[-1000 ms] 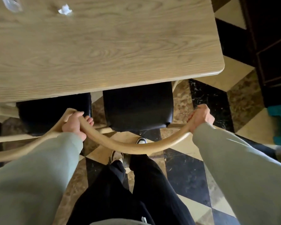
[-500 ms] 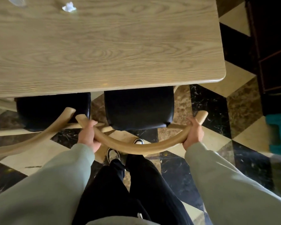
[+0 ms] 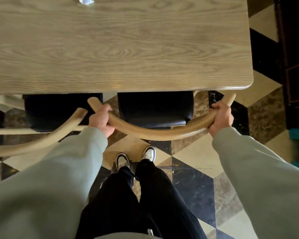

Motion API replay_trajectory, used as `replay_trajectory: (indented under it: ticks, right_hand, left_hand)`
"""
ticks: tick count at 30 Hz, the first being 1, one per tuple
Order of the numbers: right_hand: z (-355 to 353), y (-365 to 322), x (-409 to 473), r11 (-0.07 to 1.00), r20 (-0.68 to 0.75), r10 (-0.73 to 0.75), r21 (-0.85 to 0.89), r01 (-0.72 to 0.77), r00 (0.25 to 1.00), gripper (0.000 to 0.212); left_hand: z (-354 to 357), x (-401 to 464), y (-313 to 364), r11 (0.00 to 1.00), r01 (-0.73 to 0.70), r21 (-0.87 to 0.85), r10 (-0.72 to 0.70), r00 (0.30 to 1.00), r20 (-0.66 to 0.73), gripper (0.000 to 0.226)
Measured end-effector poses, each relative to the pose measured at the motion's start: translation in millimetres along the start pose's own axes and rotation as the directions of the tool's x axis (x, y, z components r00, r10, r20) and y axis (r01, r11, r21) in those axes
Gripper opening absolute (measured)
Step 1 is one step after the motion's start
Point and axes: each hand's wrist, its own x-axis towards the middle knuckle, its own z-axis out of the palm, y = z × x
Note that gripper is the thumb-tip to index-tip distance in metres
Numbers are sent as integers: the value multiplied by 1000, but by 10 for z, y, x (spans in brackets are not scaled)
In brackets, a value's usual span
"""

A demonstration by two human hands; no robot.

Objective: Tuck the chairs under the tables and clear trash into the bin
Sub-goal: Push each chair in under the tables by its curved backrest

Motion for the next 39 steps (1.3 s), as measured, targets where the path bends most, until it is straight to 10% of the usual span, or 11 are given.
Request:
replay_trajectory:
  ticks: [39]
  right_hand:
    - [-61,194,82,997,79,44,-65,-39,996,31]
  left_hand:
    - [-154,320,-143,997,45,-68,-41,997,68,32]
